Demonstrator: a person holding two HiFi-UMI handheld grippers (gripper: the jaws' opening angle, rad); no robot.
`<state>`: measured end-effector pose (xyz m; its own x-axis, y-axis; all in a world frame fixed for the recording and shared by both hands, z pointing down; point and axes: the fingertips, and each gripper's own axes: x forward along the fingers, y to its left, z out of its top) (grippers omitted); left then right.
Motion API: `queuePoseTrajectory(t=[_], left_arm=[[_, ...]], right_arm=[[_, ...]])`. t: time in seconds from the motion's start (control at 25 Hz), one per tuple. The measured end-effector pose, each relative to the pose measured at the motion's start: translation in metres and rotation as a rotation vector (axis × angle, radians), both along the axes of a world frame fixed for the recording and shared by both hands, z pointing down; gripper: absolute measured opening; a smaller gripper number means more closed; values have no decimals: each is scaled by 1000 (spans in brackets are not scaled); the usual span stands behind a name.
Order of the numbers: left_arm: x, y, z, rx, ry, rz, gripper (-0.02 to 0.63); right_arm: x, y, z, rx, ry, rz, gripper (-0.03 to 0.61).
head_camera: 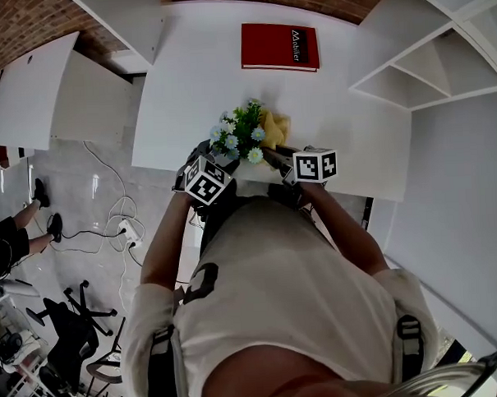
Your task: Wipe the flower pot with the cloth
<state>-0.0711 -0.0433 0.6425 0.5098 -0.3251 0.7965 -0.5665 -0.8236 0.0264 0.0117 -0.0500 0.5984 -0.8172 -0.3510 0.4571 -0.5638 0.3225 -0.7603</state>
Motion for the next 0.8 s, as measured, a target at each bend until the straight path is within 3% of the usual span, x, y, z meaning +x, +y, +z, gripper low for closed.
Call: queuePoseTrajectory(t=[0.12, 0.28, 0.52, 0.8], left_arm=[[7, 3, 1, -5, 24, -10, 270], [8, 4, 1, 1, 53, -135, 267], [18, 9, -2, -31, 66, -283, 287], [20, 17, 2, -63, 43, -226, 291]], right_arm=[[-5, -4, -4, 13, -13, 7, 71], [-9, 4, 6, -36, -65, 38, 71], [-20, 34, 46, -141, 34, -56, 71], [-11, 33, 62, -146, 84, -68, 71]])
